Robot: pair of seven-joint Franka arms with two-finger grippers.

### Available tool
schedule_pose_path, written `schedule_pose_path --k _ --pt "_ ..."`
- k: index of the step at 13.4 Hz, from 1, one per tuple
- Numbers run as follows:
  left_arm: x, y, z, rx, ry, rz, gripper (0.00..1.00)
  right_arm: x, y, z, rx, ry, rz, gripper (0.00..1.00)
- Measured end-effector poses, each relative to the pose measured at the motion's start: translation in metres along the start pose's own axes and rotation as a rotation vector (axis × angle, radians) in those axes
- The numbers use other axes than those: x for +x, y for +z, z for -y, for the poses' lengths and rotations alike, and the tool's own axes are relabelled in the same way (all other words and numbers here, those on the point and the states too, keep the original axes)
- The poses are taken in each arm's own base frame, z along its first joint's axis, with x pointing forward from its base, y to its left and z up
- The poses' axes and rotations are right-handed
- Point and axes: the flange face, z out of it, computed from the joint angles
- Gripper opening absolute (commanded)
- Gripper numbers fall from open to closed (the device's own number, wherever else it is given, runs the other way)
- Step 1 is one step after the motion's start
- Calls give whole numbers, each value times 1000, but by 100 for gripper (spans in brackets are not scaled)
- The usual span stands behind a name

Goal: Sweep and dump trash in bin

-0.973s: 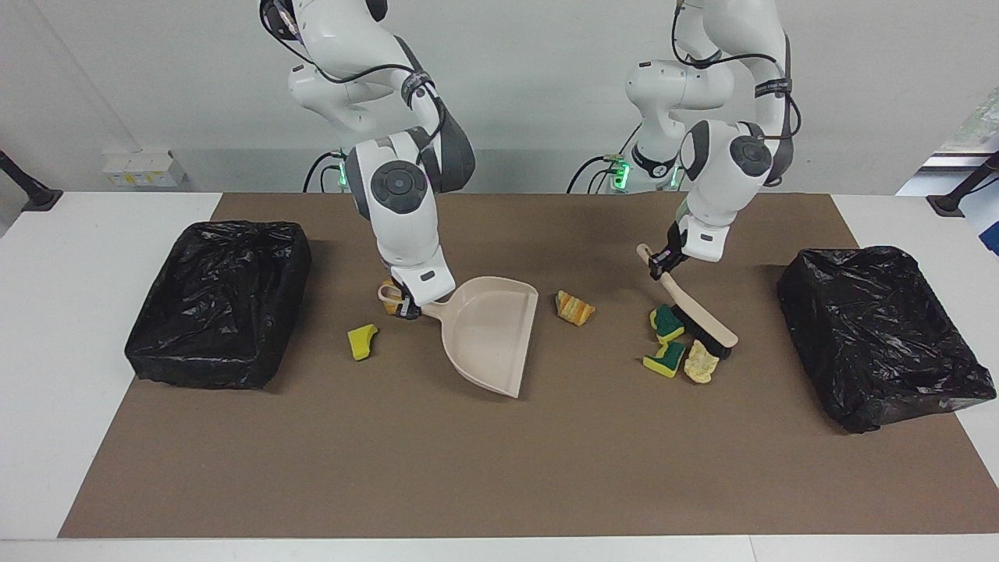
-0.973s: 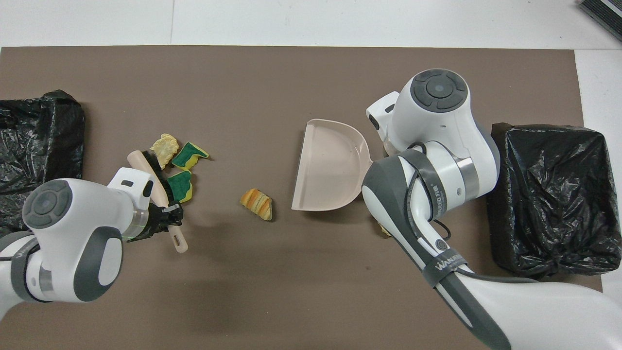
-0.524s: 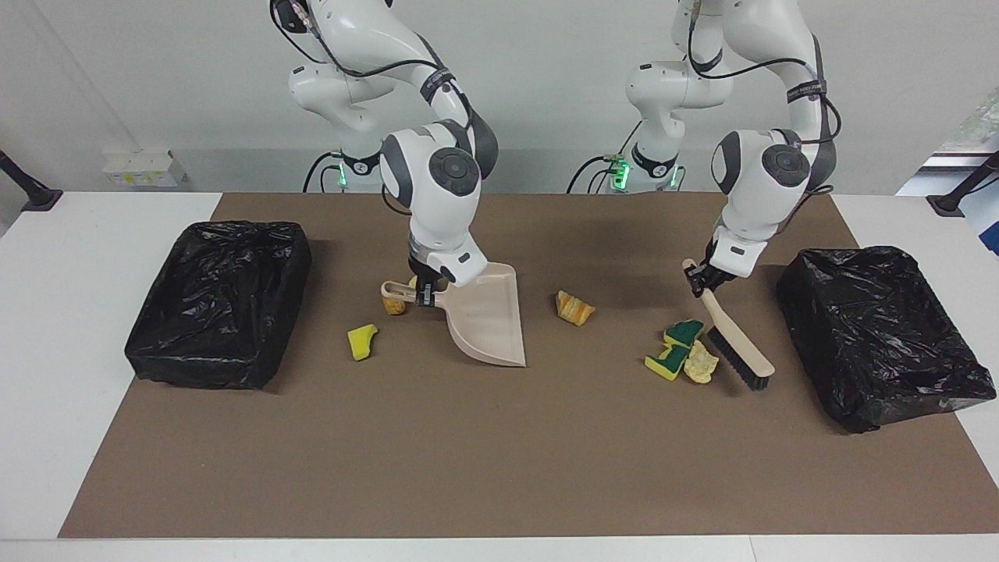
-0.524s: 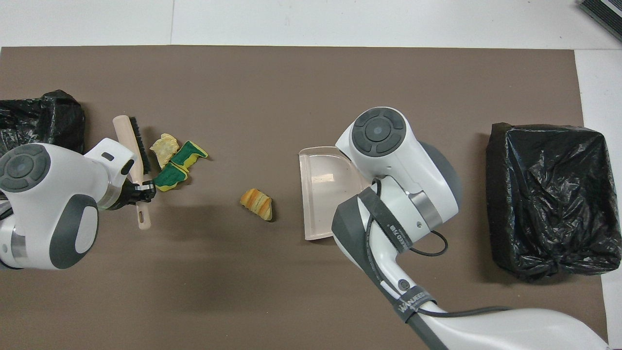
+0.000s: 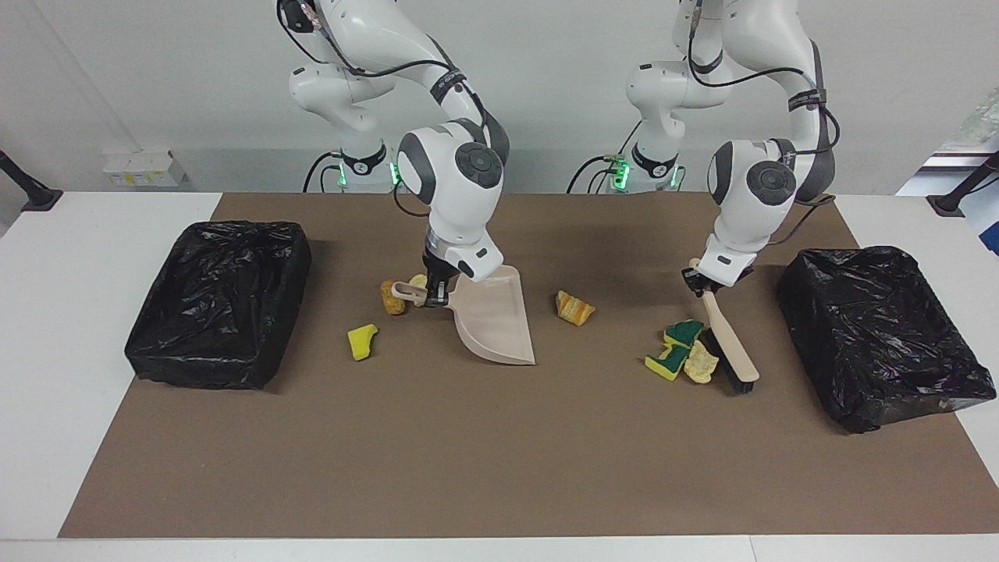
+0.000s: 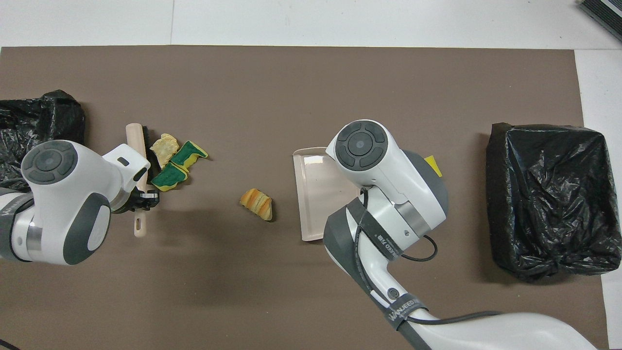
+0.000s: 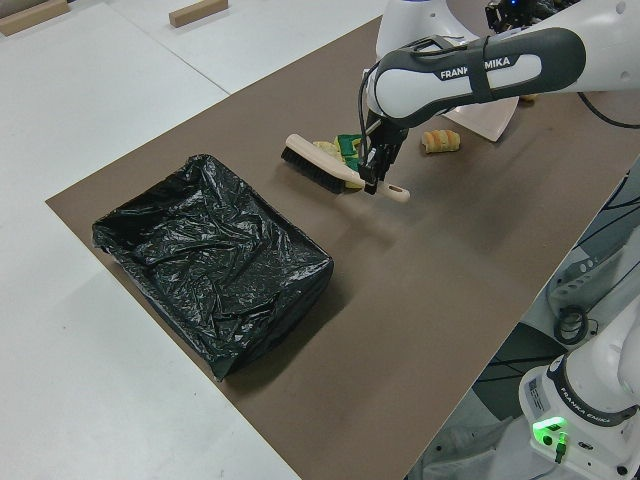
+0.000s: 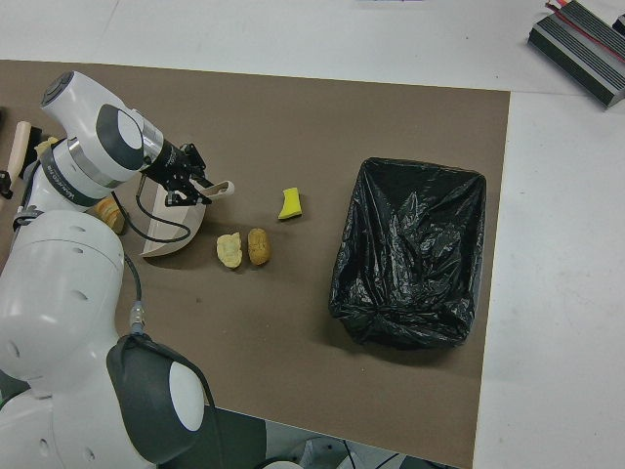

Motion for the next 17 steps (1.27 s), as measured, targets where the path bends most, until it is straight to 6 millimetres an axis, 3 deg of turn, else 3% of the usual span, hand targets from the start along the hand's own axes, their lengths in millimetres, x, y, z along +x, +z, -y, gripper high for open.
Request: schedule_pose_path --k 5,9,13,17 --pt "-14 -1 -40 24 85 25 0 7 4 5 -1 71 -1 0" --pt "-39 -3 -108 27 205 22 0 9 5 6 1 97 0 0" --pt "-79 -8 -181 -24 286 36 0 9 6 6 2 111 1 0" --pt "-114 -15 -233 -100 320 58 0 9 7 6 2 111 1 0"
